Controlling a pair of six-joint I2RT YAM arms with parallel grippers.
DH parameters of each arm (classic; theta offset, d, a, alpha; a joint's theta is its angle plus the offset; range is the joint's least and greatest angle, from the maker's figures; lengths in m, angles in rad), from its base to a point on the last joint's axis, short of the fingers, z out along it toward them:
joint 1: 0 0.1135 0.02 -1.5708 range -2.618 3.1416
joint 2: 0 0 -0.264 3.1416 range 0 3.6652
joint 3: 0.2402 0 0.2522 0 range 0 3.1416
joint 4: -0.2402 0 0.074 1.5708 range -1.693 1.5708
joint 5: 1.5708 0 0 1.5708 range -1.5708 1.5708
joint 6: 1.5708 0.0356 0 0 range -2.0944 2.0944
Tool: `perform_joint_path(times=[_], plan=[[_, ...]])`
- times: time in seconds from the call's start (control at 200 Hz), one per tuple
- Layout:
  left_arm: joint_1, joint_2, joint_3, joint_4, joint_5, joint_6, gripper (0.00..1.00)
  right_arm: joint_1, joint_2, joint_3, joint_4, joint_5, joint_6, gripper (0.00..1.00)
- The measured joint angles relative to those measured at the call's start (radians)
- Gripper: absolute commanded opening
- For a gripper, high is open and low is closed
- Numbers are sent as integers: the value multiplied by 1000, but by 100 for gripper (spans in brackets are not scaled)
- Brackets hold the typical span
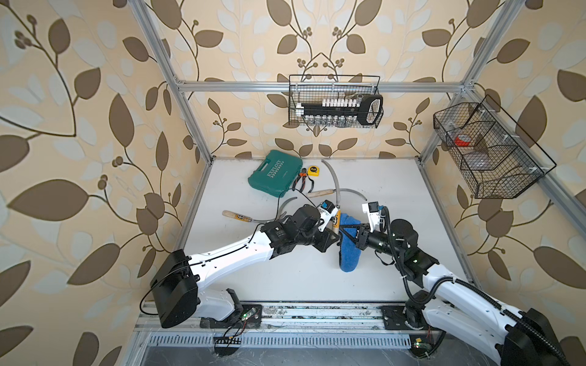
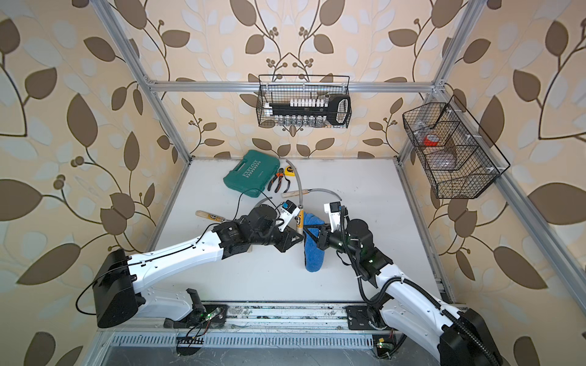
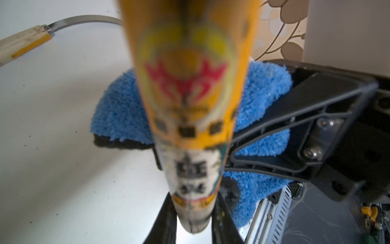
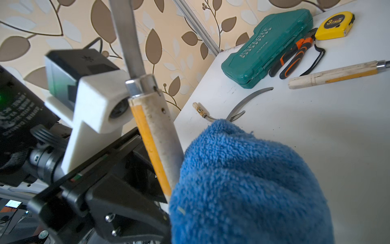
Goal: Wipe small sickles with rags
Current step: Wipe the small sickle.
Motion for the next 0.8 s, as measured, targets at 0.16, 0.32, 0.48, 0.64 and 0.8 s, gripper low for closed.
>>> perform_joint_path(times=[0.16,0.32,0.48,0.64,0.8], plan=[[3,24,2,29,0,-1,0,-84,83,127,-6,-63,1,0],[5,41,4,27,-1,-2,0,-110,139,188,23,-97,2,0],[6,42,4,-1,0,-2,0,-99,135,109,100,-103,5,0],[6,42,4,-19,0,1,0,-44,74,-27,114,-84,6,0],[6,42,4,-24,0,5,0,-23,36,-64,105,-59,5,0]])
